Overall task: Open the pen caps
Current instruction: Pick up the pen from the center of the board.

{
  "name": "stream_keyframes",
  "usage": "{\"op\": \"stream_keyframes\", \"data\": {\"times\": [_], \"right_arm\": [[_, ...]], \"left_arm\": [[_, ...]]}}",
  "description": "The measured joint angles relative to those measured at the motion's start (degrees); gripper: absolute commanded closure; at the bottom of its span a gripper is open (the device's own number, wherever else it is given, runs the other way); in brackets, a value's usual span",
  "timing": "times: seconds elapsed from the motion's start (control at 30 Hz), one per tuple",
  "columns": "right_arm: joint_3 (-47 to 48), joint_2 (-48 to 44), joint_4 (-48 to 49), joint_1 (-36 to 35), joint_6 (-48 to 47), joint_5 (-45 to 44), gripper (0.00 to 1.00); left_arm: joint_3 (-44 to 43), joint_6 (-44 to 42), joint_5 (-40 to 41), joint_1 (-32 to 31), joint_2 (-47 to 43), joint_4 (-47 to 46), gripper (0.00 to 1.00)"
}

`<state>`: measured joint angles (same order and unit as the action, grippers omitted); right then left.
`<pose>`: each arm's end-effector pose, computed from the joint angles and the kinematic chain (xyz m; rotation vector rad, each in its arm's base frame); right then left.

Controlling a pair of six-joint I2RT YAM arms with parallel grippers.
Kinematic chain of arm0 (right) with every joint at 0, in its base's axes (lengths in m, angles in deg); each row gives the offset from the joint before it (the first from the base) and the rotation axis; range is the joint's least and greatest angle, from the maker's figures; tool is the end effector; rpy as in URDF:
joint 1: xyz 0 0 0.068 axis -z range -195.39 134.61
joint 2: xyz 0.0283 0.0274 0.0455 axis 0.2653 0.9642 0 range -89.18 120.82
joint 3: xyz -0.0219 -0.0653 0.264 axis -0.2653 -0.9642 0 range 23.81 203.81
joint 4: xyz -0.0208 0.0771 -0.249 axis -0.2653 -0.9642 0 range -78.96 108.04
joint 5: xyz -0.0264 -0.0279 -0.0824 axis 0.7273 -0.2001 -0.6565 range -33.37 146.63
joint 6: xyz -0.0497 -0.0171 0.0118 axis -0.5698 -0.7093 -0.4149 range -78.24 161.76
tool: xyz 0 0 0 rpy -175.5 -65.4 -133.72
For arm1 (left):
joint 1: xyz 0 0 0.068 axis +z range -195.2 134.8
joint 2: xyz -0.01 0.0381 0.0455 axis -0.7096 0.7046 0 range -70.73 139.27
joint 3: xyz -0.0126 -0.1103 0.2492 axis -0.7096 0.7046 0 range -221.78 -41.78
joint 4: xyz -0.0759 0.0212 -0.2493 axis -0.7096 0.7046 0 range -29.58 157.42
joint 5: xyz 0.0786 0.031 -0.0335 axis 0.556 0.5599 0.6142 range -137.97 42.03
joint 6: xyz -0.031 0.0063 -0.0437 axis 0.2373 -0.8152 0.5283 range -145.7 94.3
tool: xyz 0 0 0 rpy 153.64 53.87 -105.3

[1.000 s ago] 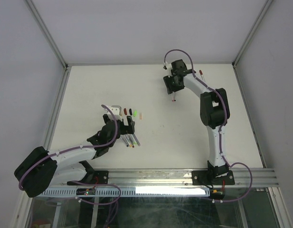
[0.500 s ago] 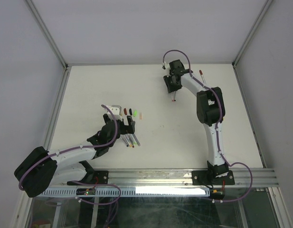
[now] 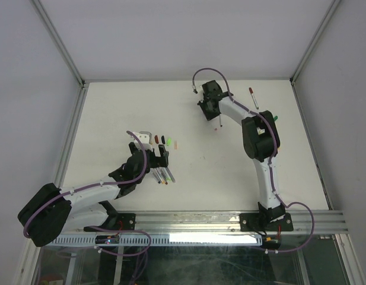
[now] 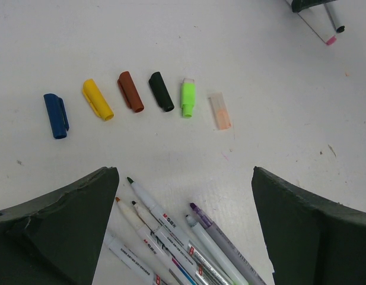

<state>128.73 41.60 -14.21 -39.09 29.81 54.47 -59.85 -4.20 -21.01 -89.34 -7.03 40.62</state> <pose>0.4555 0.1987 0.1675 -0.7779 2.4643 0.0272 0.1636 -0.1362 0.1708 0.0958 1.9774 -0.2707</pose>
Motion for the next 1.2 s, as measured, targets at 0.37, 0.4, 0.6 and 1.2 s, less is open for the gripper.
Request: {"op": "stream_keyframes", "data": {"times": [0.37,0.4,0.6,1.2], "right_arm": [[-9.22,-6.14,-0.48,-4.92,-3.63,4.00,0.72],[-9.73,-6.47,-0.61,-4.94,-3.87,4.44,0.70],[-12.85,-8.66,-1.31,-4.90,-5.16,5.66,0.67],[-19.15,-13.33,-0.57,-3.96,-6.01,8.70,1.00]], "left_arm": [[0.22,0.00,0.00,0.00,-0.09,-0.13,0.01],[0.22,0.00,0.00,0.00,-0.09,-0.17,0.01],[0.22,0.00,0.00,0.00,-0.09,-0.24,0.01],[6.25,10.01,-11.91,0.00,-14.43,-12.52,0.01]]}}
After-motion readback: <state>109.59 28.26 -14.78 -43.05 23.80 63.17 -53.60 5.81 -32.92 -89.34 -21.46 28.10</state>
